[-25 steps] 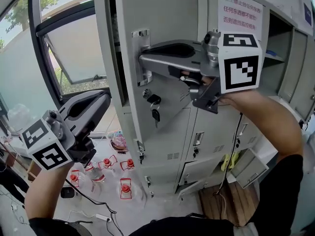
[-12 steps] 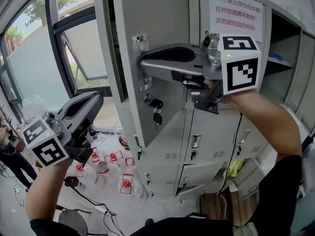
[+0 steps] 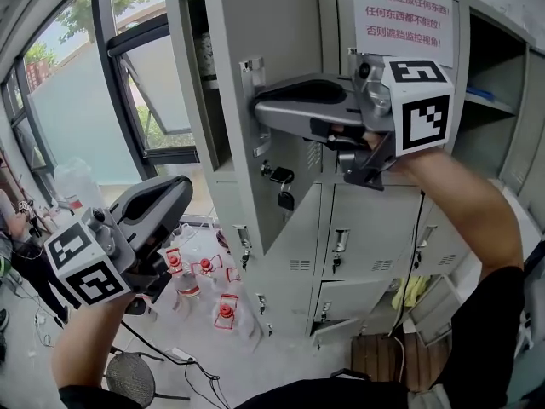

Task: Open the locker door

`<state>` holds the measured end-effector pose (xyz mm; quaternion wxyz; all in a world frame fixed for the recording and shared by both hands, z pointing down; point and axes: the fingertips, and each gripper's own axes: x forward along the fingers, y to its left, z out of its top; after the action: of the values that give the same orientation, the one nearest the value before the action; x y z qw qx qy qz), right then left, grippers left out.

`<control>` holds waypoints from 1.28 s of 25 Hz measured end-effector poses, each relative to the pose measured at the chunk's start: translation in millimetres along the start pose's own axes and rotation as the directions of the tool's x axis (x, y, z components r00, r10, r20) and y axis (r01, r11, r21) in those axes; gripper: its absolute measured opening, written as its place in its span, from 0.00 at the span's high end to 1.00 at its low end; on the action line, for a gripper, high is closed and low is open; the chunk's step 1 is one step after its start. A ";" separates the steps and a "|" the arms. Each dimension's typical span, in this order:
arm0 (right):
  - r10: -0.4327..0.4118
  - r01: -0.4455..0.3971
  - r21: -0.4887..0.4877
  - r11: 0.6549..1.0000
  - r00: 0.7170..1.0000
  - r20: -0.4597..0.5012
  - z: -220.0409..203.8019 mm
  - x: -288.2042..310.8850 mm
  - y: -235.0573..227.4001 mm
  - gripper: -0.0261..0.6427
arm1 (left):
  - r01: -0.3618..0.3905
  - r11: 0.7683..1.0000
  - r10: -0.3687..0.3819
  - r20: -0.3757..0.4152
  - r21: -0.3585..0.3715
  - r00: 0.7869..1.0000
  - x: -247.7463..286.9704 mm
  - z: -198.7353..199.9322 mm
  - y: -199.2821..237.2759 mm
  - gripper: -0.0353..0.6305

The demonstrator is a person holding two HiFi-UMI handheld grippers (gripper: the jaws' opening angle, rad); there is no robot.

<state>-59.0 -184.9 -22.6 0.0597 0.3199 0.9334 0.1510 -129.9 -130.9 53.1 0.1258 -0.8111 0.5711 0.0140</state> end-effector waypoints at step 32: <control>0.374 -0.377 -0.012 0.926 0.916 0.142 10.2 -127.6 33.4 0.91 | -0.219 0.975 0.220 -0.041 0.018 0.975 63.6 4.8 -93.3 0.93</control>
<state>63.0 -236.0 -19.7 0.0934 0.5034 0.8492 0.1291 -20.4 -159.1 55.4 0.1165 -0.7423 0.6598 0.0067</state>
